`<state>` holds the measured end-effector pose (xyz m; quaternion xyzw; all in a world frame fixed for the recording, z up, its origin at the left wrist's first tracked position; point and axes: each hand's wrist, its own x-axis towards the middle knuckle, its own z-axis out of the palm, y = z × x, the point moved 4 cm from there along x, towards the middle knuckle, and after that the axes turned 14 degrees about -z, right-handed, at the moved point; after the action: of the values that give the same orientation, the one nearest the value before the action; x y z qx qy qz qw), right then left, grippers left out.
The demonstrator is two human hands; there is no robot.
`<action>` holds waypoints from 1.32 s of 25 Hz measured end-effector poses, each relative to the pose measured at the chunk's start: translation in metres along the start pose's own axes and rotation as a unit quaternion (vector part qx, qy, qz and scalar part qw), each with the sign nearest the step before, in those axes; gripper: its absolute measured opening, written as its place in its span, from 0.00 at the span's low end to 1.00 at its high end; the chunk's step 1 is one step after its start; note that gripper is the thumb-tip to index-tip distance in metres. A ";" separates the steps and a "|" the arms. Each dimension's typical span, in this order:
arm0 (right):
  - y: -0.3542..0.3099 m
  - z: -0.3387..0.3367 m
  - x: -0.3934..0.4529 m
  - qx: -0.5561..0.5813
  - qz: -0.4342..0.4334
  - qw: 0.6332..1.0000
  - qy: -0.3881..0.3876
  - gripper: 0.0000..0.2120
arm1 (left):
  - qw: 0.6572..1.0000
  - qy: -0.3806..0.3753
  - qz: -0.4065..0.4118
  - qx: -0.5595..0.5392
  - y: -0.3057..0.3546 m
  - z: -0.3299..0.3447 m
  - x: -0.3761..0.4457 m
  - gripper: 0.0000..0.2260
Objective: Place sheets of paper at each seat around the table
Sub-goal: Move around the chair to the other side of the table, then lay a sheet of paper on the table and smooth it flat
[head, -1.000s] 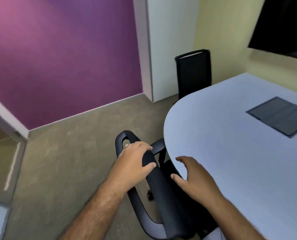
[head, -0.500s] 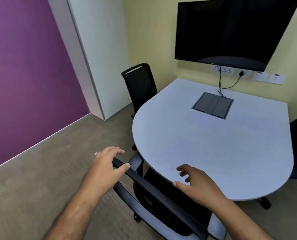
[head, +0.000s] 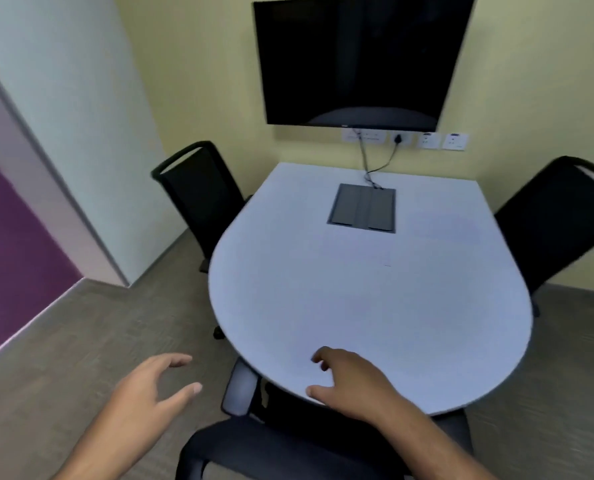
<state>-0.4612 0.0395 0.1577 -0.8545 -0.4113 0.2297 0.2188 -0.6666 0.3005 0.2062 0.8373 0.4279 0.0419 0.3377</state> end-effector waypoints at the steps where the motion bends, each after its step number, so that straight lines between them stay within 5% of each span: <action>1: -0.006 -0.002 0.008 -0.001 0.007 1.000 0.004 0.30 | 1.000 -0.002 -0.005 -0.008 -0.002 0.000 0.015 0.15; 12: -0.064 0.019 0.053 0.029 0.137 0.985 0.101 0.30 | 0.988 -0.126 0.079 -0.032 -0.012 0.026 0.155 0.14; 23: -0.146 0.072 0.135 0.056 0.240 0.951 0.186 0.29 | 0.967 -0.208 0.143 -0.027 -0.060 -0.027 0.272 0.14; 33: -0.078 0.046 0.240 0.084 0.291 0.920 0.250 0.29 | 0.939 -0.285 0.186 0.045 0.014 0.043 0.398 0.12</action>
<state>-0.4008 0.2848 0.1138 -0.9448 -0.0552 0.0957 0.3085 -0.3911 0.5685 0.0947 0.8930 0.1523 -0.1556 0.3940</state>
